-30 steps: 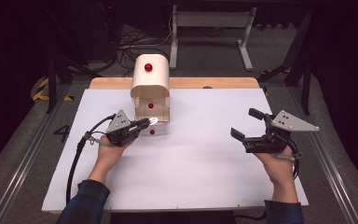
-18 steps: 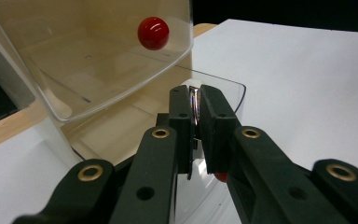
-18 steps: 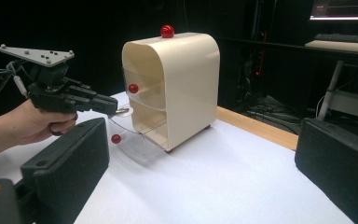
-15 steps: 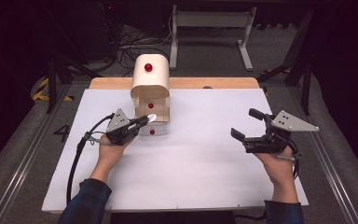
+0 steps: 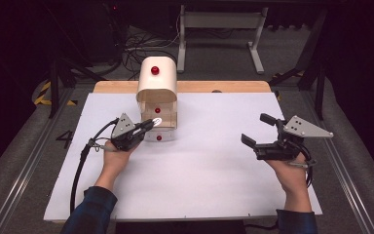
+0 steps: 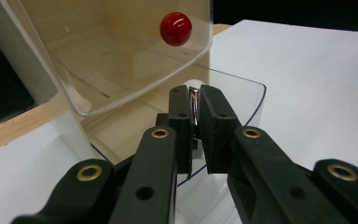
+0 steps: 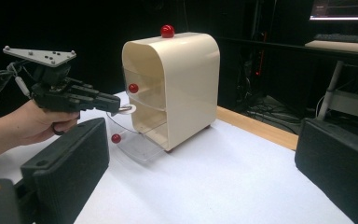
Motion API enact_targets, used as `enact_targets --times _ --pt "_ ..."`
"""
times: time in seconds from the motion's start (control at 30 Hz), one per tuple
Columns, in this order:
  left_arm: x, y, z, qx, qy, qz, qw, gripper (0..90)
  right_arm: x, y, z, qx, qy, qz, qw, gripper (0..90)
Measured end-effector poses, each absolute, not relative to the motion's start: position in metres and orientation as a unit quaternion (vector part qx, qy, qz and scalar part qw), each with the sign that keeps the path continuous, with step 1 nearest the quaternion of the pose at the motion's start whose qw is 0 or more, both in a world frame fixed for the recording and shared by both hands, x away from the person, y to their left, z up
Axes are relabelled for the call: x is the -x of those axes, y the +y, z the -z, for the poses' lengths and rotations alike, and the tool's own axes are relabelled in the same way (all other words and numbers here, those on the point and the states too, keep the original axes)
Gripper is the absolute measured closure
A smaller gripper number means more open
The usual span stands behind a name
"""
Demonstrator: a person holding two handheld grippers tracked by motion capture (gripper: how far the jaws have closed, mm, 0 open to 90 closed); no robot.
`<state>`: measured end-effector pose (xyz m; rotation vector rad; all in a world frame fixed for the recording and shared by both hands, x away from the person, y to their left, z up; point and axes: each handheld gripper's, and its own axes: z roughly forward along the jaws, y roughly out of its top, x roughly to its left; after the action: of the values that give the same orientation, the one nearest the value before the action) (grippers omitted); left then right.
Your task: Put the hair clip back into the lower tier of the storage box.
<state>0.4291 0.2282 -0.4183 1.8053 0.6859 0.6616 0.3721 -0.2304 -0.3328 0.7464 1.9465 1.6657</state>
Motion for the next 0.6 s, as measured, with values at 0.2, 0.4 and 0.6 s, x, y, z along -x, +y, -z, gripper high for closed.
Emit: enact_targets --times 0.2,0.4,0.6 --pt "-0.4308 0.2283 0.4195 -0.753 0.292 -0.282 0.518 83.6 -0.3724 -0.2306 0.3330 -0.271 0.709 -0.607 0.234 3.3" --pt "-0.4317 0.2292 0.4202 -0.752 0.296 -0.282 0.516 83.5 -0.3726 -0.2308 0.3333 -0.271 0.710 -0.607 0.234 3.3" --pt "-0.4321 0.2305 0.4201 -0.751 0.302 -0.285 0.513 83.4 -0.3724 -0.2308 0.3330 -0.272 0.709 -0.606 0.235 3.3"
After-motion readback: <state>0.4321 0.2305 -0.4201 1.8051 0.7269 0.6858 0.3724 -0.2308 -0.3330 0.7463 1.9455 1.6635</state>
